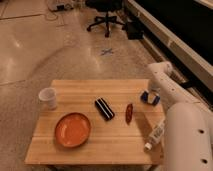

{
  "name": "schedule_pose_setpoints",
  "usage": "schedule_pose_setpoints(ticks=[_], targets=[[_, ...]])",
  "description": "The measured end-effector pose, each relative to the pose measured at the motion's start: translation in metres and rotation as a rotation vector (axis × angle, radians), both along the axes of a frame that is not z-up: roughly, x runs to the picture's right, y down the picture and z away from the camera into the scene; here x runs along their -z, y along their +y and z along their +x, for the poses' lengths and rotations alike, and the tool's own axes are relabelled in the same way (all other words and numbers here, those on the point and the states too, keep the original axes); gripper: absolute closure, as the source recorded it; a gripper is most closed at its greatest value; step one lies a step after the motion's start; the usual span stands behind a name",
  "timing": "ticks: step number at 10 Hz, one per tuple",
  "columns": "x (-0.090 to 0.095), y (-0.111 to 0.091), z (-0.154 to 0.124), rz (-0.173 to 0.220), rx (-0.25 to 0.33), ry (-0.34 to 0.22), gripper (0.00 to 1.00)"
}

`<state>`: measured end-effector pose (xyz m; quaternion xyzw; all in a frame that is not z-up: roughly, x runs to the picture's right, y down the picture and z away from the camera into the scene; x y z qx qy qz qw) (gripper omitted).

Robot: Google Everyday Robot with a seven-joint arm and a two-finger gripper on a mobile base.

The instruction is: Place the white sponge in the ceramic bowl

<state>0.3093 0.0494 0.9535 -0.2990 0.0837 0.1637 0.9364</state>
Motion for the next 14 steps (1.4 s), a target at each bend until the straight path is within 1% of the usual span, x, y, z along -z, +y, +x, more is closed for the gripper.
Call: schedule_pose_setpoints(ticks=[1, 2, 3, 6, 8, 9, 10, 11, 12, 14], targets=[[0.006, -0.003, -0.007, 0.003, 0.007, -0.020, 1.00], [0.013, -0.005, -0.017, 0.002, 0.018, -0.048, 1.00], [0.025, -0.007, -0.037, -0.002, 0.036, -0.100, 1.00], [0.071, -0.003, -0.105, -0.046, 0.121, -0.293, 1.00], [0.100, -0.004, -0.144, -0.053, 0.181, -0.403, 1.00], [0.116, -0.005, -0.165, -0.050, 0.218, -0.461, 1.00], [0.134, -0.005, -0.190, -0.041, 0.272, -0.526, 1.00], [0.146, -0.003, -0.209, -0.029, 0.315, -0.572, 1.00], [0.156, 0.001, -0.224, -0.021, 0.351, -0.606, 1.00], [0.182, 0.018, -0.264, 0.001, 0.448, -0.702, 1.00]])
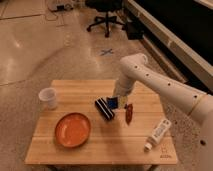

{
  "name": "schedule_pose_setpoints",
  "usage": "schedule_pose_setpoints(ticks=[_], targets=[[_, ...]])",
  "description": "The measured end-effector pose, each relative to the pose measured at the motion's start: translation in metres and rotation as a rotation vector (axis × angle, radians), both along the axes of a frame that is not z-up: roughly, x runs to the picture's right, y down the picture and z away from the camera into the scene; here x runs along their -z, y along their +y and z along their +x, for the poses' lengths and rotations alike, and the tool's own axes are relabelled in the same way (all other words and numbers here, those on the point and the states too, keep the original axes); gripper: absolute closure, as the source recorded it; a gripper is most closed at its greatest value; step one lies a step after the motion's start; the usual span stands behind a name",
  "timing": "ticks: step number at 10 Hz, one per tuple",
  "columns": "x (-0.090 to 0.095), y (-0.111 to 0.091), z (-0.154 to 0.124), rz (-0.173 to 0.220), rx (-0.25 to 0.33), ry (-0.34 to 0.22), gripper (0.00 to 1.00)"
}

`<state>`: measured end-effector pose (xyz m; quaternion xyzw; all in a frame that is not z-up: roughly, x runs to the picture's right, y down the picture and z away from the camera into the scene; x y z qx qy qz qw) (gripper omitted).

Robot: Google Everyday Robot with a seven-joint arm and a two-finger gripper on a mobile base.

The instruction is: Place the white sponge in the ceramic bowl

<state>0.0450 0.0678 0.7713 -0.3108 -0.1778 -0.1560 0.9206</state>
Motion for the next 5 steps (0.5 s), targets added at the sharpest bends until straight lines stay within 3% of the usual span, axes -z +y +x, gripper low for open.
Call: schedule_pose_setpoints(ticks=[5], targets=[[0.048, 0.047, -0.063, 0.049, 0.167, -0.220, 1.00]])
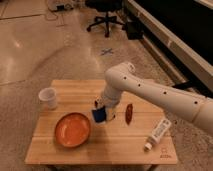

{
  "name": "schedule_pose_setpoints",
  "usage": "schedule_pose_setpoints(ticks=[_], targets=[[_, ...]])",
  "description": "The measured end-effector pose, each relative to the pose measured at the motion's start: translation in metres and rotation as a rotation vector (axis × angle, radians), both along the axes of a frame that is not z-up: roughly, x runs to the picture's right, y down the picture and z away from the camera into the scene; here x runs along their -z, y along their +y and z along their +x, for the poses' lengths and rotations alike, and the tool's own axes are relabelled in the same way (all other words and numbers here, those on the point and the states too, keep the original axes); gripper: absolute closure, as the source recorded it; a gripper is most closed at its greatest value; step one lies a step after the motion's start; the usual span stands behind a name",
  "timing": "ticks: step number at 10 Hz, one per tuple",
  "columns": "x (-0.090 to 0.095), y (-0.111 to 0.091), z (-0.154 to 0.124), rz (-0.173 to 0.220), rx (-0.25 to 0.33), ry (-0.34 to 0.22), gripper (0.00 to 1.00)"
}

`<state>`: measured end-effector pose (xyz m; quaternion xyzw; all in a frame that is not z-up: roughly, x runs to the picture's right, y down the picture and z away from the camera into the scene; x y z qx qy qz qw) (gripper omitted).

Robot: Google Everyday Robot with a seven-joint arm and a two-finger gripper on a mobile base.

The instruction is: Place the white sponge in the ceramic bowl

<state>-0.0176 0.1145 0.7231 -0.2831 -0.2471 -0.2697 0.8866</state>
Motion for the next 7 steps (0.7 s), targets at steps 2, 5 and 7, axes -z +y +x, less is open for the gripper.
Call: schedule_pose_setpoints(ticks=[2, 5, 7], targets=[[0.0037, 0.0033, -0.0034, 0.002, 0.010, -0.016, 1.00], [0.0036, 0.0031, -0.0024, 0.002, 0.008, -0.015, 1.00], [0.0014, 0.0034, -0.0057, 0.007, 0.012, -0.021, 1.00]])
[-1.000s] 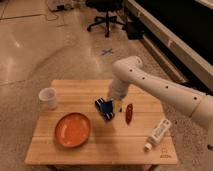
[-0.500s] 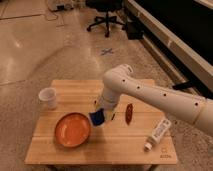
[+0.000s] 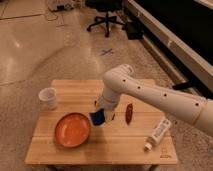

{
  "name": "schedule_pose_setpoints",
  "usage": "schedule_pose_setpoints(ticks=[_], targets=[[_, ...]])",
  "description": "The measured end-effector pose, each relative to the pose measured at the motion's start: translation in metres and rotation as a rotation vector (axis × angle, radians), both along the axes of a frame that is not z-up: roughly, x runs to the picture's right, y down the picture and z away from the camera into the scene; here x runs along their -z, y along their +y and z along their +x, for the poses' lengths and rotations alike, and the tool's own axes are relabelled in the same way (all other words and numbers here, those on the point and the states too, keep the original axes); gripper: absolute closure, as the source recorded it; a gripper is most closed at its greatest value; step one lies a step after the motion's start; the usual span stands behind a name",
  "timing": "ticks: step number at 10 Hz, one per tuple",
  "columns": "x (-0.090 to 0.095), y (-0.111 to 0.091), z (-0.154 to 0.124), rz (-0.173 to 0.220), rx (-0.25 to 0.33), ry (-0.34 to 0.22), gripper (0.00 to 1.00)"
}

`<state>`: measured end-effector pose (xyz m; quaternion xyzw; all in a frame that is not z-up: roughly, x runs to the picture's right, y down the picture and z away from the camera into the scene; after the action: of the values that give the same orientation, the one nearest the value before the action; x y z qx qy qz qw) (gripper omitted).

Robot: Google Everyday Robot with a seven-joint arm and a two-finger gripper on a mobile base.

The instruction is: Place the white sponge in the ceramic bowl

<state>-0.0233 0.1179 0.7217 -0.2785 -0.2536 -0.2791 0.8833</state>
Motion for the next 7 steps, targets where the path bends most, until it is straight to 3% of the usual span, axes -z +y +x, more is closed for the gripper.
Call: schedule_pose_setpoints(ticks=[4, 6, 7], targets=[[-0.017, -0.001, -0.058, 0.079, 0.066, -0.096, 1.00], [-0.021, 0.004, -0.076, 0.087, 0.096, -0.120, 1.00], [-0.023, 0.013, -0.090, 0.083, 0.125, -0.139, 0.93]])
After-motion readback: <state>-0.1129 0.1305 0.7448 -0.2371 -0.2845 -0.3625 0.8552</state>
